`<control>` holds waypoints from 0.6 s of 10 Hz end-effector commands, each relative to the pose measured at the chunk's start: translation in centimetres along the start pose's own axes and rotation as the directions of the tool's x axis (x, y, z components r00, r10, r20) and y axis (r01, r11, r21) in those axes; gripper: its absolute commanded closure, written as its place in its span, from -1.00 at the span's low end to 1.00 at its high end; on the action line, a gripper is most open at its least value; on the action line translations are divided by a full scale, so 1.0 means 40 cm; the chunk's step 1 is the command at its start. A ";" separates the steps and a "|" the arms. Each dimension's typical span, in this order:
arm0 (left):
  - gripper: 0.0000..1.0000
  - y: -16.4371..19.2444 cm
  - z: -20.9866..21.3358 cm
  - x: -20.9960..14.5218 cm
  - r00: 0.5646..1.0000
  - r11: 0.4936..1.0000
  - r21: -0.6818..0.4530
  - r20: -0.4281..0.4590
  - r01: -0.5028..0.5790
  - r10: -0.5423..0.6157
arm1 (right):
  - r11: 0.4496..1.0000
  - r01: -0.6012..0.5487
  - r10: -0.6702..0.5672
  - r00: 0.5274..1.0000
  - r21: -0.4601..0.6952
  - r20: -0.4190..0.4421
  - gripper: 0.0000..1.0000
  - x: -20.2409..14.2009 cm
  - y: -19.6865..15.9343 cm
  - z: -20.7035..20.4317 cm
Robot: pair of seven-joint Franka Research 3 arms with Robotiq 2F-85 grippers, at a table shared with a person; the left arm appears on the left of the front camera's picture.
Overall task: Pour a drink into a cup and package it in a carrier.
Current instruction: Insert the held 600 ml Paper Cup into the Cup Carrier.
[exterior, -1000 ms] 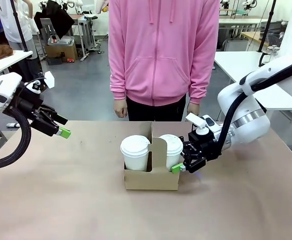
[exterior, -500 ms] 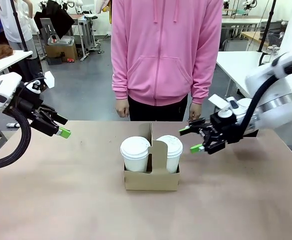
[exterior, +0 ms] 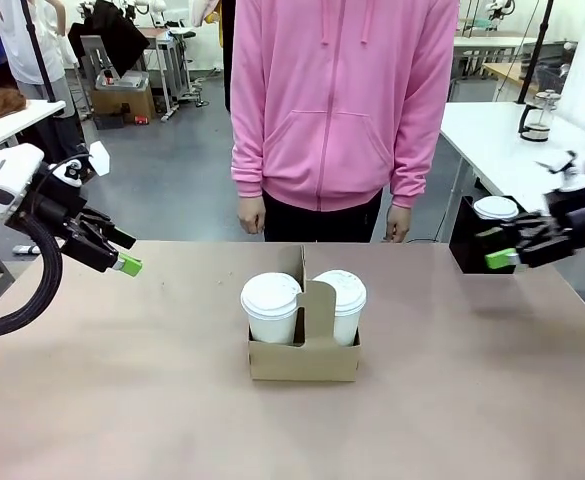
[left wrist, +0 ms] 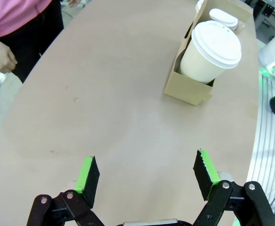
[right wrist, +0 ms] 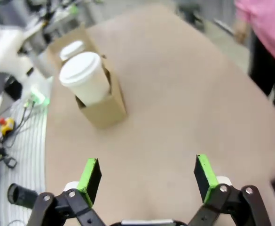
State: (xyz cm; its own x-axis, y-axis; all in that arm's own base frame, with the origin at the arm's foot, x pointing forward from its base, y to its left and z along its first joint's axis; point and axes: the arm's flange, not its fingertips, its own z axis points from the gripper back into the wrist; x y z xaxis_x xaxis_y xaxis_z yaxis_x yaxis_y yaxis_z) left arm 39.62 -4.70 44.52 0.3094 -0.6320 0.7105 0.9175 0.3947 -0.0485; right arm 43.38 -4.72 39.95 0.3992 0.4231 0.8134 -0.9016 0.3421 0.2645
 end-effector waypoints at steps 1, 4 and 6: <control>-1.00 0.001 -0.001 -0.003 1.000 1.000 -0.005 0.009 0.006 -0.006 | 0.979 0.177 -0.182 0.982 -0.097 -0.044 -1.00 -0.034 0.069 0.068; -1.00 0.001 -0.001 -0.003 1.000 1.000 -0.005 0.009 0.006 -0.006 | 0.961 0.227 -0.232 0.972 -0.160 -0.019 -1.00 -0.105 0.067 0.097; -1.00 0.001 -0.001 -0.003 1.000 1.000 -0.005 0.009 0.006 -0.006 | 0.980 0.168 -0.168 0.986 -0.111 0.008 -1.00 -0.113 0.052 0.078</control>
State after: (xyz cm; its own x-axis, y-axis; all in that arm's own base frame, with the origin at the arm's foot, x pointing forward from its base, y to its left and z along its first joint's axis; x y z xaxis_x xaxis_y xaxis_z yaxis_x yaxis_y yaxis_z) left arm 39.62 -4.70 44.51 0.3096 -0.6323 0.7101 0.9176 0.3945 -0.0487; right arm 38.49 -9.19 38.88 0.5868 0.3584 0.7261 -0.7627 0.5458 0.3469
